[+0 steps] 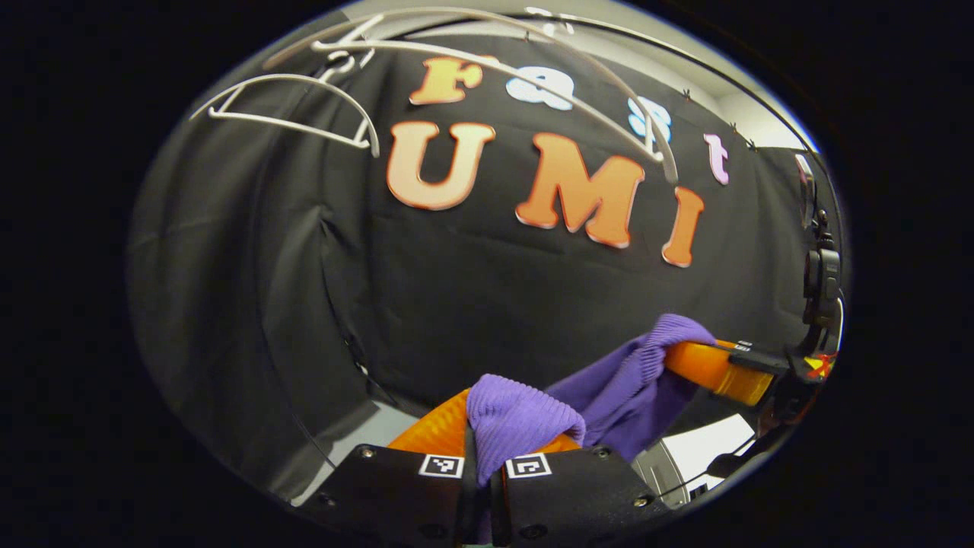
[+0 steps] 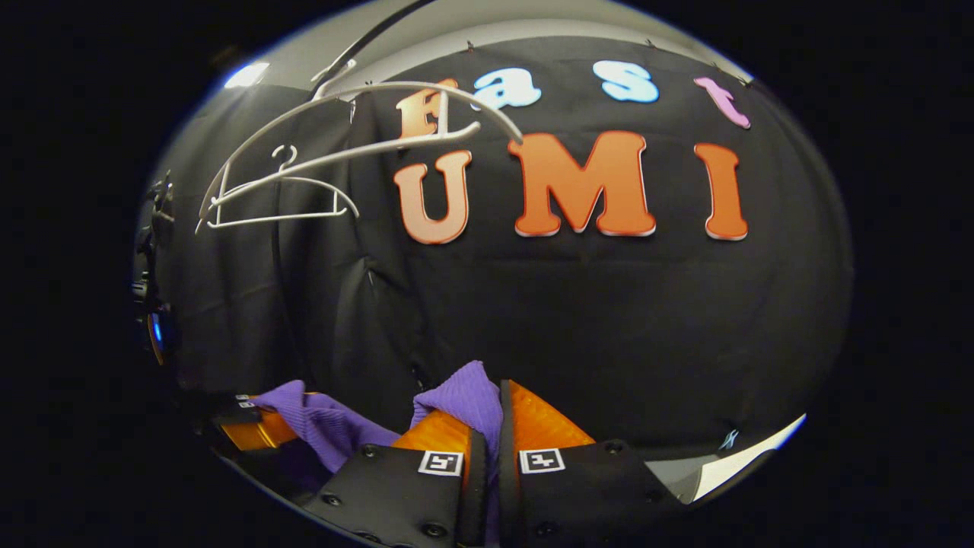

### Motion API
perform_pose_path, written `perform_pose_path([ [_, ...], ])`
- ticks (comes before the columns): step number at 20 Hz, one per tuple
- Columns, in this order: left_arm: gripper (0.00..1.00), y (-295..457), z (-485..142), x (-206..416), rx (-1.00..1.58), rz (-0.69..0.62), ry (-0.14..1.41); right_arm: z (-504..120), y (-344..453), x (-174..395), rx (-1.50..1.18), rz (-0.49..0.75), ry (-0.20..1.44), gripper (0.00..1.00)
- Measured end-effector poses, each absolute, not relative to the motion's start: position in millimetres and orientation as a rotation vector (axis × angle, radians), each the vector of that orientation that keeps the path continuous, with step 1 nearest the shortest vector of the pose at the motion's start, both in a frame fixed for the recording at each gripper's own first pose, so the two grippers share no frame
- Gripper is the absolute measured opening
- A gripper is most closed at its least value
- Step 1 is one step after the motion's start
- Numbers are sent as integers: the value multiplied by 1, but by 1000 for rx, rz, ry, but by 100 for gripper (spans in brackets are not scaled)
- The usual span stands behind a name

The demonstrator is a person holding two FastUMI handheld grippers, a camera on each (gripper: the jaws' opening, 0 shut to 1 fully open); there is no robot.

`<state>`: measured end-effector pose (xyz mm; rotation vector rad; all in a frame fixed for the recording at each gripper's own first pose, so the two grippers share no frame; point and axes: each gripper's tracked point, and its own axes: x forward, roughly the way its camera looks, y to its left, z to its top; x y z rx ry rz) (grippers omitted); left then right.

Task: Grasp the clothes on the hanger with both hands and then place them into the laundry hamper below.

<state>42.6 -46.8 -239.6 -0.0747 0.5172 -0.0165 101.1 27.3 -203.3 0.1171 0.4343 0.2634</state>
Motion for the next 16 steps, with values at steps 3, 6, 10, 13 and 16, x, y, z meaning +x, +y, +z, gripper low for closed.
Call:
perform_pose_path([
  [3,8,-60,-280,26,-135,-8,668,-254,33,74,123,283,601,14],
  [6,10,-73,-324,2,-124,-11,874,-293,39,55,96,306,756,14],
  [10,10,-80,-340,-6,-125,-15,941,-327,25,45,95,274,894,14],
  [13,9,-78,-341,-6,-120,-10,935,-332,17,43,110,246,937,16],
  [16,18,-70,-347,-1,-135,16,930,-339,19,42,120,257,952,15],
])
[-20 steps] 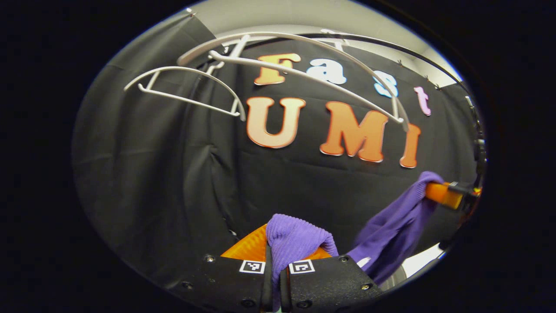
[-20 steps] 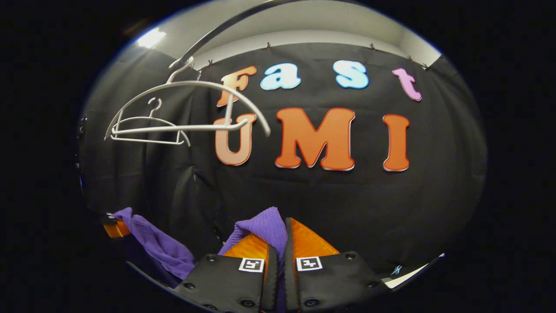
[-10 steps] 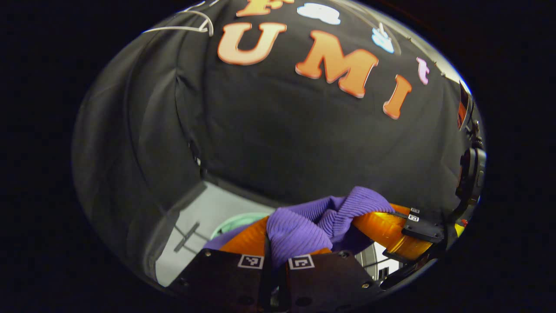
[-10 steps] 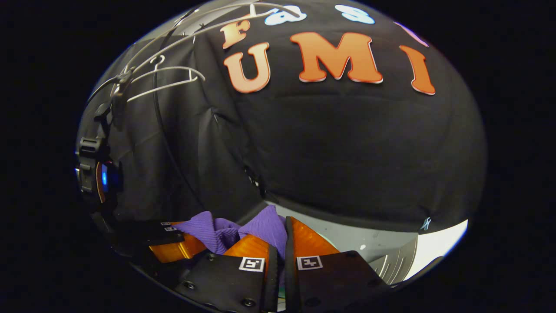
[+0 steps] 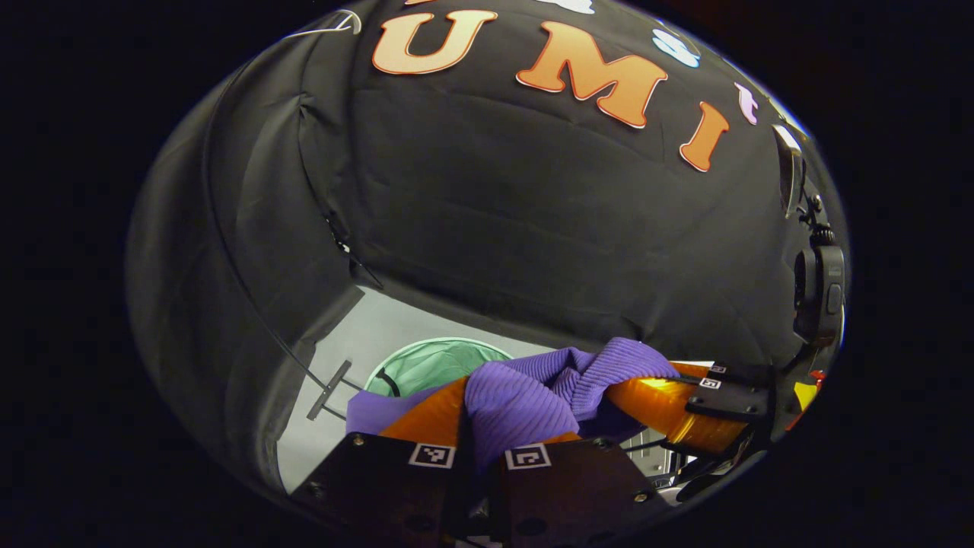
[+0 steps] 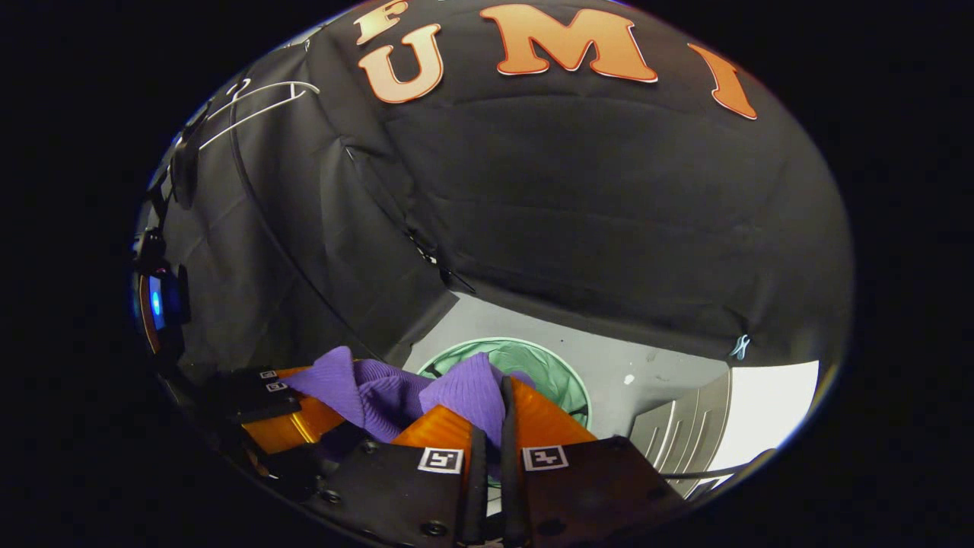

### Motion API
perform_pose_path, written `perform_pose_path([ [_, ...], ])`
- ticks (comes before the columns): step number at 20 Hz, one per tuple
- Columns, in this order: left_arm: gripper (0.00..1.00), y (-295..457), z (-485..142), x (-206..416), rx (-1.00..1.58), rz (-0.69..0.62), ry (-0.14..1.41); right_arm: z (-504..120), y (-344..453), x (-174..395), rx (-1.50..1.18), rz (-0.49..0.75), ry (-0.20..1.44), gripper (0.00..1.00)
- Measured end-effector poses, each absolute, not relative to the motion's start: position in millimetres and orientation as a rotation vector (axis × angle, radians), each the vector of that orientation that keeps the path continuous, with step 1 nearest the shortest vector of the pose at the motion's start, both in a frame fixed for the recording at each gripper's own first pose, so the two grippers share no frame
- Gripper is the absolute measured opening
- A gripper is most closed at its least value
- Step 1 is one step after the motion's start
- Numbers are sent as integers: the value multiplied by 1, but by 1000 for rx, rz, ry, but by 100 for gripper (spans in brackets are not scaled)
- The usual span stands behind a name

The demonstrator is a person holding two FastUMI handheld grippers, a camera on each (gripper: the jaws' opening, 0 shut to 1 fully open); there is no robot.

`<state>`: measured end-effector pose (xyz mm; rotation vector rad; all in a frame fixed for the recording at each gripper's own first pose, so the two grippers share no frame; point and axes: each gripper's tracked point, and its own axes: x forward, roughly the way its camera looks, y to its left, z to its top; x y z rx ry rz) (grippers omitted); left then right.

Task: Grasp the clothes on the hanger with both hands and then place them into the laundry hamper below.

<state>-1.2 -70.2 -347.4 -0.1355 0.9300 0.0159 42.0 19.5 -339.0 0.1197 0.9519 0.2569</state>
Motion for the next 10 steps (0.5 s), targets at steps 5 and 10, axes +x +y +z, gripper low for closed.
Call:
perform_pose_path([
  [5,36,-66,-349,-5,-156,52,964,-351,26,42,86,297,976,59],
  [10,88,-36,-347,-8,-68,159,945,-347,24,42,97,279,982,98],
])
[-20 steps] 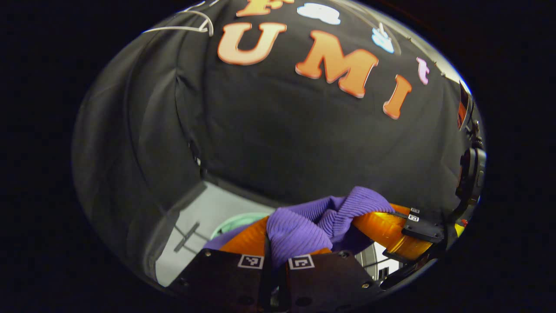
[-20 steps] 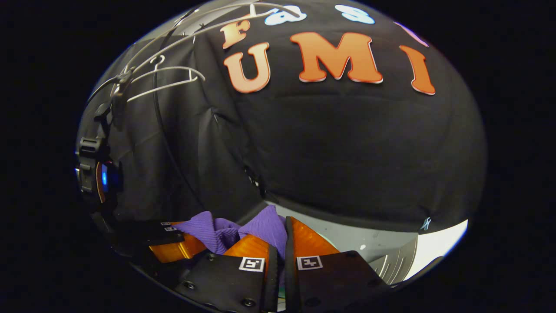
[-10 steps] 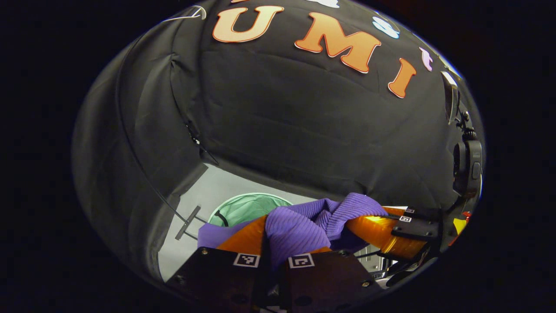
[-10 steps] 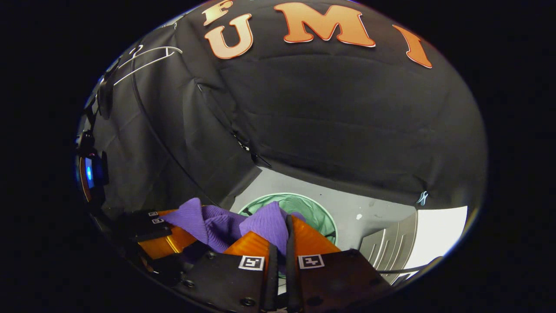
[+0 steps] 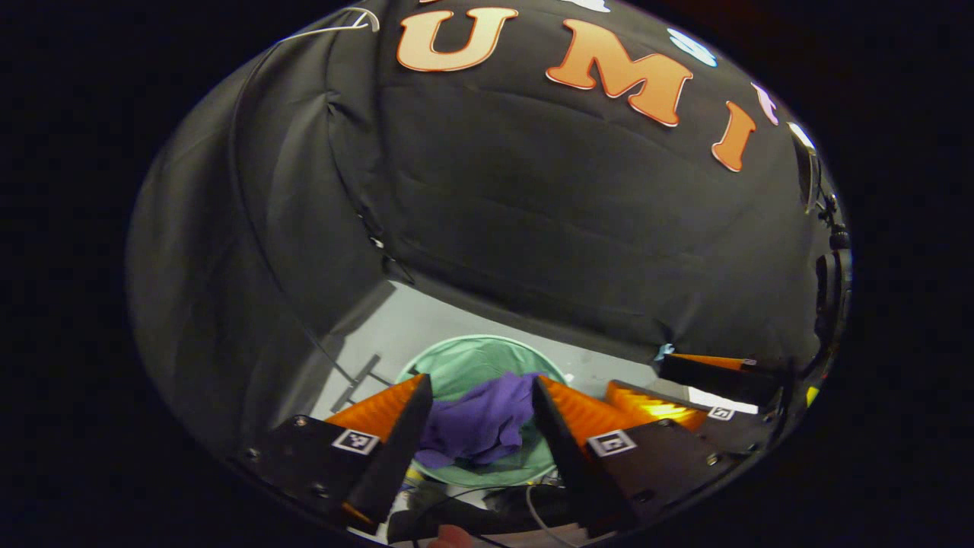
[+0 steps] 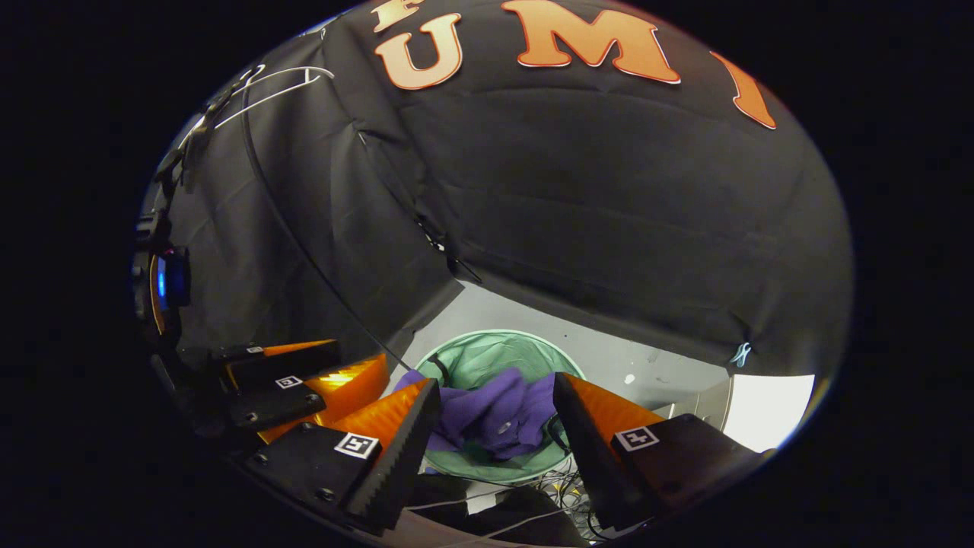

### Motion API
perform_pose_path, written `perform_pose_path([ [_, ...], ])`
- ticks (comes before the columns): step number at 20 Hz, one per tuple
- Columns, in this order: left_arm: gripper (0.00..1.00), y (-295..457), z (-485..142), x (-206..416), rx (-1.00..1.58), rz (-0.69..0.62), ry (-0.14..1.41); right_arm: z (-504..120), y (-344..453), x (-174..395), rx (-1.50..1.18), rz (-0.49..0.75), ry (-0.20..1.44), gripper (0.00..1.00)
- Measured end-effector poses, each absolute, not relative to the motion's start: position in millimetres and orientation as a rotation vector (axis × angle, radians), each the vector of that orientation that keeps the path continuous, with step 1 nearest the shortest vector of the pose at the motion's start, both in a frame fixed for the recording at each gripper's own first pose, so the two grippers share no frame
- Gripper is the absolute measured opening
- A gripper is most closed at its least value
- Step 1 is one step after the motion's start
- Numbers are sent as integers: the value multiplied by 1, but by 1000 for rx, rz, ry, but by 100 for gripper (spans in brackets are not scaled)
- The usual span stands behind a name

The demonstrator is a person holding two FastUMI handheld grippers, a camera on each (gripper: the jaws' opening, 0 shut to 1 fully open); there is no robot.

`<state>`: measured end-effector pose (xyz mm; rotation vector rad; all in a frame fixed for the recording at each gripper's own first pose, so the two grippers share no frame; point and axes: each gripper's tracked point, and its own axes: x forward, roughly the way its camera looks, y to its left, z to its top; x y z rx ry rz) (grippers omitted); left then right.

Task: Grasp the clothes on the hanger with both hands and then place them into the laundry hamper below.

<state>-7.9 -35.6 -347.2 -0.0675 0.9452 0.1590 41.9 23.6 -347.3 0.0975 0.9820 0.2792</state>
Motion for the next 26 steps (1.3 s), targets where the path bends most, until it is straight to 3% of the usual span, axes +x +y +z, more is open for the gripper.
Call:
perform_pose_path([
  [1,99,-37,-346,-7,-82,160,947,-348,24,41,108,276,990,91],
  [2,98,-38,-346,-7,-90,159,947,-350,24,41,114,273,994,92],
  [3,97,-40,-344,-5,-95,151,938,-349,24,41,118,274,991,99],
  [10,97,-59,-291,16,-56,99,761,-299,11,62,108,275,811,98],
  [19,97,-59,-237,18,-149,246,616,-214,-8,66,93,338,537,98],
  [25,100,-64,-164,15,-163,182,409,-144,-32,68,72,235,315,100],
  [26,96,-61,-150,14,-146,161,372,-134,-33,65,74,204,284,98],
])
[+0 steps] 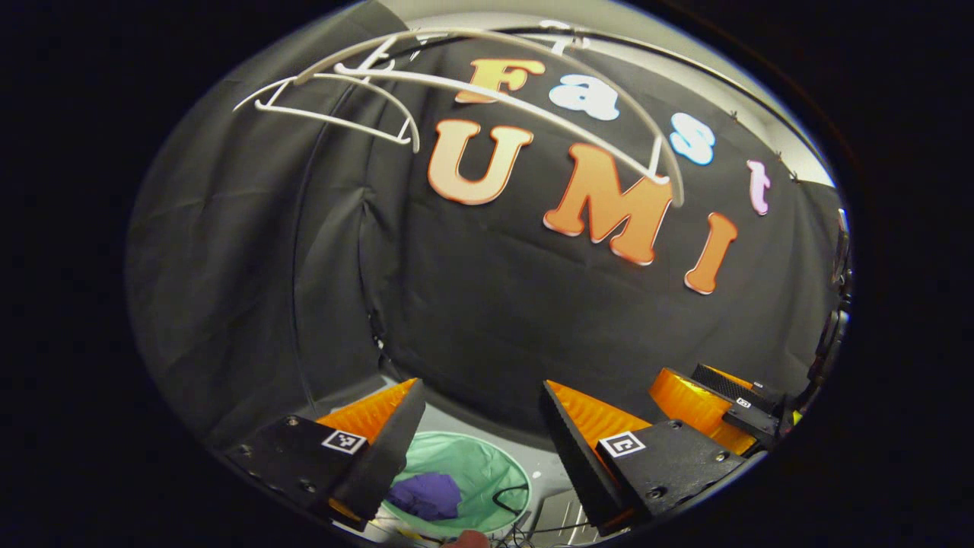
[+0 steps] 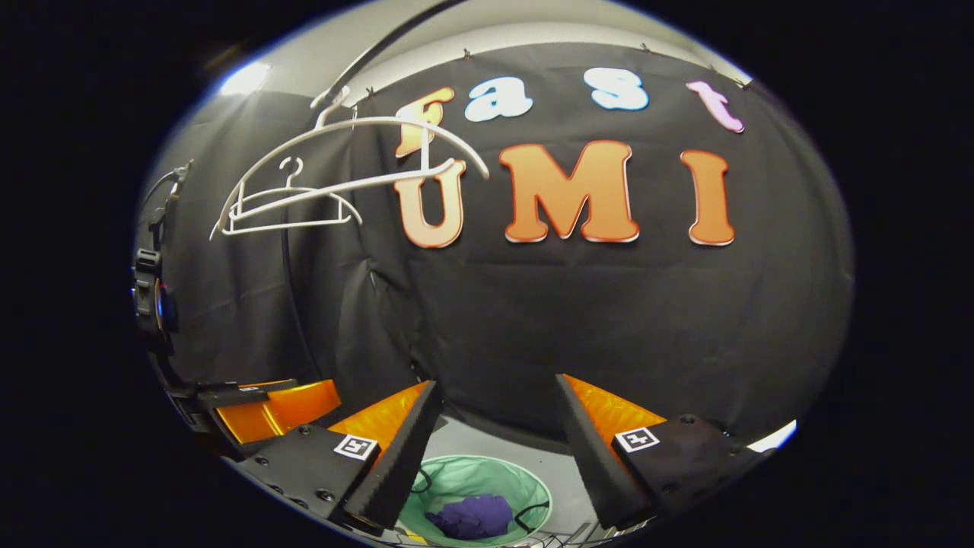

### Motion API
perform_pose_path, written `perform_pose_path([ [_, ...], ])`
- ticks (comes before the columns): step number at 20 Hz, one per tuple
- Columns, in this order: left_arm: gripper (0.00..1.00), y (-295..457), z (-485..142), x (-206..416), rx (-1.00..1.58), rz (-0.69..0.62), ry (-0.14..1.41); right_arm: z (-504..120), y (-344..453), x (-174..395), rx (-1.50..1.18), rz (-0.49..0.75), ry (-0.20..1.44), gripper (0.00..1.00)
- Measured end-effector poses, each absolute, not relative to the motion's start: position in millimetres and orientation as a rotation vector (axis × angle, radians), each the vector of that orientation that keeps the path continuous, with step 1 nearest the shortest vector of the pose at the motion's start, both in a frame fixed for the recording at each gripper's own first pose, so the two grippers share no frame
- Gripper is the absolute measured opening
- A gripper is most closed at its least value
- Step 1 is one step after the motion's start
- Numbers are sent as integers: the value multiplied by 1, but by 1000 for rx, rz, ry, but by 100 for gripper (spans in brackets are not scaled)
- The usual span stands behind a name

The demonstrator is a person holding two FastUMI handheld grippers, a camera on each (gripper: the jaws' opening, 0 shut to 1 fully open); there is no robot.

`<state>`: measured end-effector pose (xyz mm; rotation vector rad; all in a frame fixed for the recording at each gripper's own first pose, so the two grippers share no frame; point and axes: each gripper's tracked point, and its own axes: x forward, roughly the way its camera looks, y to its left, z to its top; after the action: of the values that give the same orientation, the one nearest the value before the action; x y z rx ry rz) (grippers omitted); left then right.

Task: Grasp the clothes on the hanger with both hands and then place them into the laundry hamper below.

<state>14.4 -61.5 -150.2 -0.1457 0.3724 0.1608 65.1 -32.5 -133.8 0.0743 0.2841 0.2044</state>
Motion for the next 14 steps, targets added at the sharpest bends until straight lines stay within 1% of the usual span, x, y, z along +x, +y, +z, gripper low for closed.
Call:
perform_pose_path([
  [2,96,-51,-127,2,-96,143,340,-116,-35,52,69,143,244,98],
  [3,96,-45,-115,-5,-81,141,316,-108,-33,44,69,128,231,89],
  [4,96,-39,-103,-12,-79,141,287,-102,-28,34,70,124,224,89],
  [5,96,-34,-92,-21,-80,138,262,-96,-24,24,70,115,215,100],
  [6,95,-29,-81,-31,-82,135,242,-90,-22,13,67,100,197,100],
  [7,92,-25,-73,-41,-82,129,228,-84,-21,4,60,82,181,94],
  [8,92,-20,-62,-52,-83,125,209,-81,-19,-5,54,65,168,89],
  [9,99,-13,-54,-60,-84,127,196,-77,-15,-18,52,53,162,89],
  [10,92,-8,-45,-69,-84,128,186,-73,-9,-29,55,45,157,89],
  [11,95,-6,-35,-77,-83,129,176,-68,-2,-37,62,39,151,89],
  [12,95,-1,-29,-84,-84,131,167,-65,5,-50,73,37,146,89],
  [13,92,5,-24,-93,-87,130,157,-60,10,-61,81,39,138,89],
  [14,92,9,-18,-104,-86,129,146,-56,13,-72,84,40,127,98],
])
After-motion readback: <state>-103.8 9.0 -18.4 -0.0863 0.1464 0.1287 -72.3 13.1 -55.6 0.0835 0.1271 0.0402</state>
